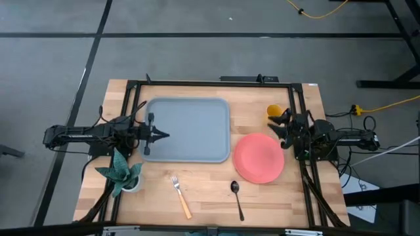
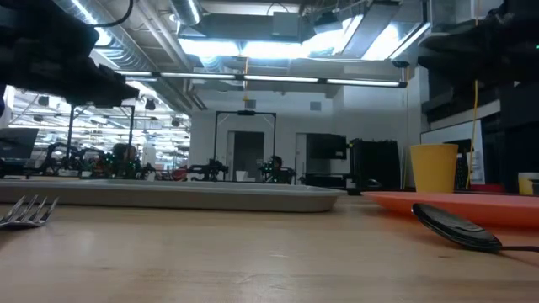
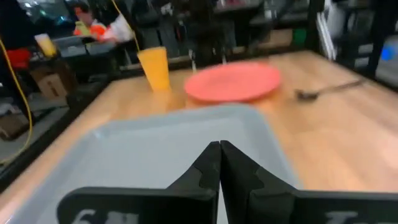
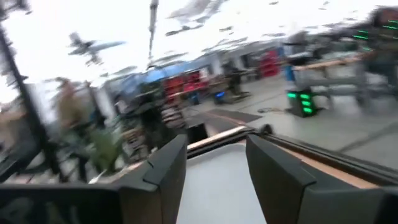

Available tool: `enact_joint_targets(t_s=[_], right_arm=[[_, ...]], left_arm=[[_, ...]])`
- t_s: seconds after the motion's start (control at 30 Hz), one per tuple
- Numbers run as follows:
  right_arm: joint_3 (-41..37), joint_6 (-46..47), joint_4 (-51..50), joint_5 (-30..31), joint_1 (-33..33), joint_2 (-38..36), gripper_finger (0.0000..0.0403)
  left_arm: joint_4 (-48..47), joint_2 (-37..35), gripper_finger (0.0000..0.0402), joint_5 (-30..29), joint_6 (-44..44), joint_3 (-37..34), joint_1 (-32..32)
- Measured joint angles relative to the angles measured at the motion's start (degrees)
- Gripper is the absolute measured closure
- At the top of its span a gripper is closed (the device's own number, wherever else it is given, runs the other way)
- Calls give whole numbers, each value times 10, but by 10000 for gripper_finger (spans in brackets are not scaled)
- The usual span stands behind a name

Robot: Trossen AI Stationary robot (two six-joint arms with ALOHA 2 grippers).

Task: Pick and place plate/cup/fork/spoon on tray
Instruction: Put the yellow cup on the gray tray

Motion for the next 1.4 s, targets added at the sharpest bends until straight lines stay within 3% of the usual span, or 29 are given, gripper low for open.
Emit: enact_joint_targets(t_s=[0.17,0.23,0.43,0.53,0.63,0.7,0.93,1.03,1.2,1.4], right_arm=[[0,25,1,37,0,0,232],[0,81,17,34,0,1,232],[12,-13,259,-207,1,9,232],[62,-81,248,-242,1,24,232],[140,-145,129,-224,1,58,232],[210,-170,23,-176,1,89,232],[462,-127,-403,138,0,267,232],[556,-66,-551,220,0,344,232],[641,-47,-680,264,-13,449,232],[648,36,-843,200,-99,561,232]], left_arm=[[86,0,401,-5,-82,1,0],[130,0,401,-20,-83,1,0],[249,0,401,-12,-87,1,0],[277,0,401,-41,-79,1,0],[269,1,401,-60,-84,1,0],[252,3,401,-63,-84,1,0],[243,3,401,-64,-84,1,0],[242,3,401,-64,-84,1,0],[243,3,401,-64,-84,1,0],[243,3,401,-64,-86,1,0]])
